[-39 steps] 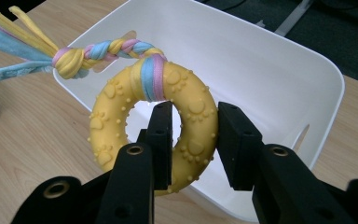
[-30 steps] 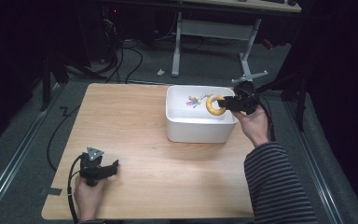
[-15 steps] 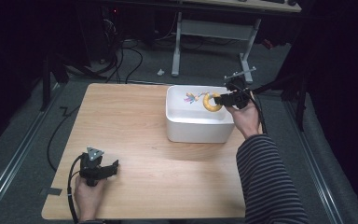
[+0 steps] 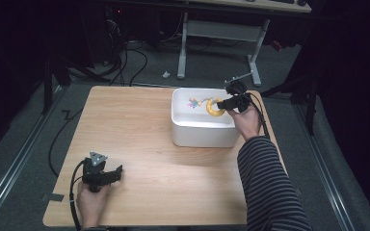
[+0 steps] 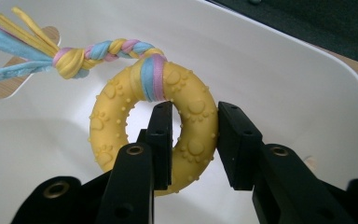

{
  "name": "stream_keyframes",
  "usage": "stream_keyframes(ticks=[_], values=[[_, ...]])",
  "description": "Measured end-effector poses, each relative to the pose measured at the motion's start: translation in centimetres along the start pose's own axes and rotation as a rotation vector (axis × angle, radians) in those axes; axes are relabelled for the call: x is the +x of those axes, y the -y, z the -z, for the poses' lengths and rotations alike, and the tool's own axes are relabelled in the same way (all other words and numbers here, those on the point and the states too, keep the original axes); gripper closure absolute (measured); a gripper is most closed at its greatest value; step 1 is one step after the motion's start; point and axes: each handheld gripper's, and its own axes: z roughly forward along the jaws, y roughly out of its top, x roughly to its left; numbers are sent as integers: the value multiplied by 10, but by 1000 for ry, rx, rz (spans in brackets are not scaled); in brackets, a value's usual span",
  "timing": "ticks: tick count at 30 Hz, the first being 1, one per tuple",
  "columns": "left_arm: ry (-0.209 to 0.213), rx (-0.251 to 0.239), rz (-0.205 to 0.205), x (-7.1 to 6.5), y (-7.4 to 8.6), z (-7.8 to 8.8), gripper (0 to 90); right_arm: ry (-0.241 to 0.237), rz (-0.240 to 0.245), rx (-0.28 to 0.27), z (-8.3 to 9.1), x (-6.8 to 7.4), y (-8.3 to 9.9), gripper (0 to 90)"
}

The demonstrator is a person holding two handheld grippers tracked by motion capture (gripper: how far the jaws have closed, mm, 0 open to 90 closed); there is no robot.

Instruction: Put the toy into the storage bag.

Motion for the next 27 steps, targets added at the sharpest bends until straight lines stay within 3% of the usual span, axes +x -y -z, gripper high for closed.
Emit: stream_keyframes(ticks=[11,27], values=[[0,-1,1,0,0,0,180,-4,17,56,-17,7,4,677],[0,-1,1,0,0,0,180,-40,54,89,-11,16,20,676]])
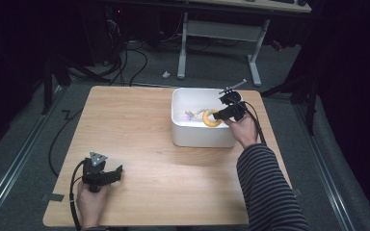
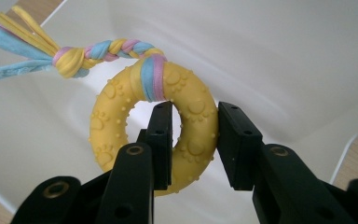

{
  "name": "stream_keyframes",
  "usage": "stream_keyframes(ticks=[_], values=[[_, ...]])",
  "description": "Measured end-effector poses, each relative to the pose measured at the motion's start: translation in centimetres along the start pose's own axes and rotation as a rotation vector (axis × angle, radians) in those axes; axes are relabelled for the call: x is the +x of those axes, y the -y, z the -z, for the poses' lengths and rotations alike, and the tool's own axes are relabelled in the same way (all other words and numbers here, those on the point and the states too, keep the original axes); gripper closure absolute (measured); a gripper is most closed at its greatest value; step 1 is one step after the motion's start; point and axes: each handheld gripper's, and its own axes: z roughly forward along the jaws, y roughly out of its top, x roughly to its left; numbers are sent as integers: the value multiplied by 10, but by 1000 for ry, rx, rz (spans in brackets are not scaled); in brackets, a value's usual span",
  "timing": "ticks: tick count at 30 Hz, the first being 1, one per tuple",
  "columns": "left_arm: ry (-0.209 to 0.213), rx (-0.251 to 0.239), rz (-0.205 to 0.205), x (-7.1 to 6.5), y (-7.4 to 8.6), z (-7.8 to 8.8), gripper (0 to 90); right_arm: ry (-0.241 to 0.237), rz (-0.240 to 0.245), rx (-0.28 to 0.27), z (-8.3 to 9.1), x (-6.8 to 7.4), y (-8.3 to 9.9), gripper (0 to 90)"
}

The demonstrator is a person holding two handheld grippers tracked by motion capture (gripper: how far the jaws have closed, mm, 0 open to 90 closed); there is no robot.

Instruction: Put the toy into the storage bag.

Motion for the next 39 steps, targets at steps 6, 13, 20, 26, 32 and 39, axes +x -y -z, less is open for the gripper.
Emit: stream_keyframes(ticks=[6,13,20,26,32,39], values=[[0,0,0,0,0,0,180,-3,21,-2,3,6,5,676],[0,0,0,0,0,0,180,-14,31,17,2,7,8,677],[0,0,0,0,0,0,180,-31,26,11,5,9,12,677],[0,0,0,0,0,0,180,-30,30,8,5,9,13,667],[0,0,0,0,0,0,180,-7,39,-69,19,8,13,492],[0,-1,1,0,0,0,180,9,14,-132,38,-1,23,457]])
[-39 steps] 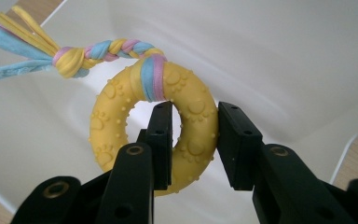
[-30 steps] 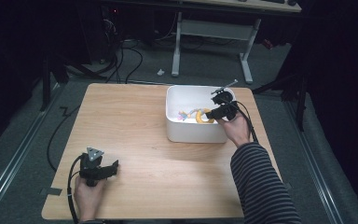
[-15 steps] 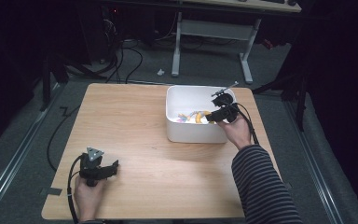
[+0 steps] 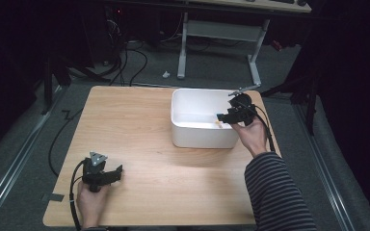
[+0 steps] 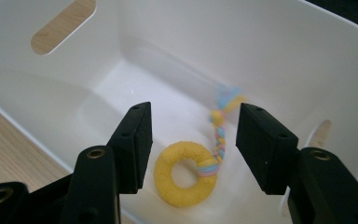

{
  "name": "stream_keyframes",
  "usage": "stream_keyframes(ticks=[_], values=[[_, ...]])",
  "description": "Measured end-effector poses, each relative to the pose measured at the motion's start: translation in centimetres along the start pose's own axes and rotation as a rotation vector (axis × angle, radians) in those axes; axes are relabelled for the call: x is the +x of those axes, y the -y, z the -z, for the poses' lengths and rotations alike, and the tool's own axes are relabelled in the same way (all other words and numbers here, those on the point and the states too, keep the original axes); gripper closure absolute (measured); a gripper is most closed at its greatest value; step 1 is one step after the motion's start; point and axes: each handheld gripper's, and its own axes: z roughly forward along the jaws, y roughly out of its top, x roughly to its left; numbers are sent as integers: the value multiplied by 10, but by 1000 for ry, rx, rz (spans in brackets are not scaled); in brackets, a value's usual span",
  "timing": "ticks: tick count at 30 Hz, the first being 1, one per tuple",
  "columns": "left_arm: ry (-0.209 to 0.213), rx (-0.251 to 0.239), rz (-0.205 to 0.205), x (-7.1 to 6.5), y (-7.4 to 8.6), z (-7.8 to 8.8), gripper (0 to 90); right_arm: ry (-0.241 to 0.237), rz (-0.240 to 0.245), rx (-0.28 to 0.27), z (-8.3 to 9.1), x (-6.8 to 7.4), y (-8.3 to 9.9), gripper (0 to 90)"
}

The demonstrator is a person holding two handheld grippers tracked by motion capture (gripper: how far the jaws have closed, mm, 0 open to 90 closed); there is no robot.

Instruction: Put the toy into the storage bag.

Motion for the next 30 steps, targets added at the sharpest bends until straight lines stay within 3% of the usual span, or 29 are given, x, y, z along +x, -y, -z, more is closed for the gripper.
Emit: stream_keyframes(ticks=[8,30], values=[[0,-1,1,0,0,0,180,9,-21,-65,21,-9,10,453],[-1,1,-1,0,0,0,180,28,-42,-155,70,-26,36,447]])
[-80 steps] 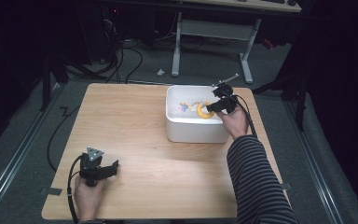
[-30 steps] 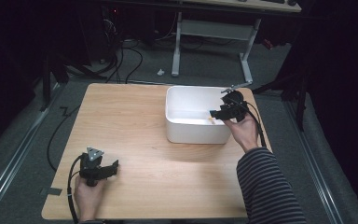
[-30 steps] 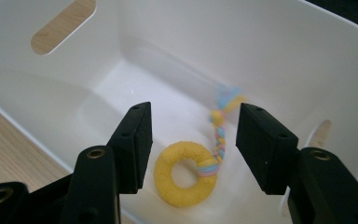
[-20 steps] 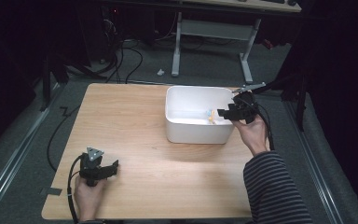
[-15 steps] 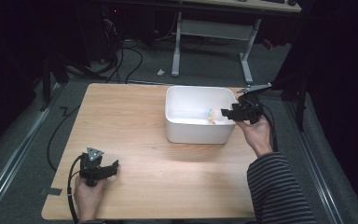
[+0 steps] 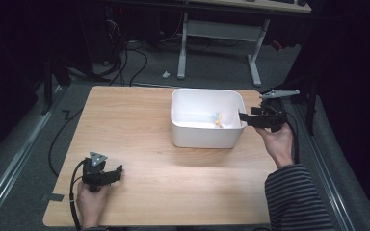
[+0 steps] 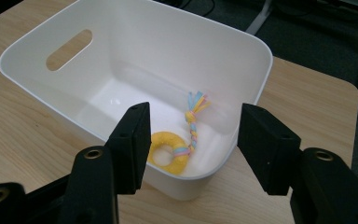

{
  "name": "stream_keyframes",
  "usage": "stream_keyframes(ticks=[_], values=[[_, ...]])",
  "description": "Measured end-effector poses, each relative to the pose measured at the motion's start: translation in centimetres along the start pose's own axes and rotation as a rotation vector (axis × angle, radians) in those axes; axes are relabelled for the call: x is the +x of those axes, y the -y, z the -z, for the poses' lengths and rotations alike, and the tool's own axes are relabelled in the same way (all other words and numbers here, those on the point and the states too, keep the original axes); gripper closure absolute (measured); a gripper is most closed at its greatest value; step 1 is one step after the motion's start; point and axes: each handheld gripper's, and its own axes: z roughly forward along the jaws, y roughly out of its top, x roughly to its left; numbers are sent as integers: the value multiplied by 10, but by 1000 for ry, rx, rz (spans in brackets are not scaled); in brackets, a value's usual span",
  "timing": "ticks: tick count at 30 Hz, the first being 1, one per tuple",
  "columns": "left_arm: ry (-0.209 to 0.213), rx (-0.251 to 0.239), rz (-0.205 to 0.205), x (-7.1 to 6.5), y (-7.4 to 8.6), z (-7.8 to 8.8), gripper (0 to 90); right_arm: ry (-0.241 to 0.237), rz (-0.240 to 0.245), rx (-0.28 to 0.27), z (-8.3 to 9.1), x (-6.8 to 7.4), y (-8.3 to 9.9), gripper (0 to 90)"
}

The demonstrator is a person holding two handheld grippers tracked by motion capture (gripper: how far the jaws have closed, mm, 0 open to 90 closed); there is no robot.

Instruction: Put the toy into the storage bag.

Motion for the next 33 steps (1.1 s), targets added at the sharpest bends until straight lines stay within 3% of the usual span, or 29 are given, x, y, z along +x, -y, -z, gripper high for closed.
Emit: stream_keyframes(ticks=[14,21,33], values=[[0,0,0,0,0,0,180,9,11,-31,33,-5,23,447],[0,0,0,0,0,0,180,-9,14,-50,44,-1,36,456],[0,-1,1,0,0,0,179,4,27,-59,58,8,60,467]])
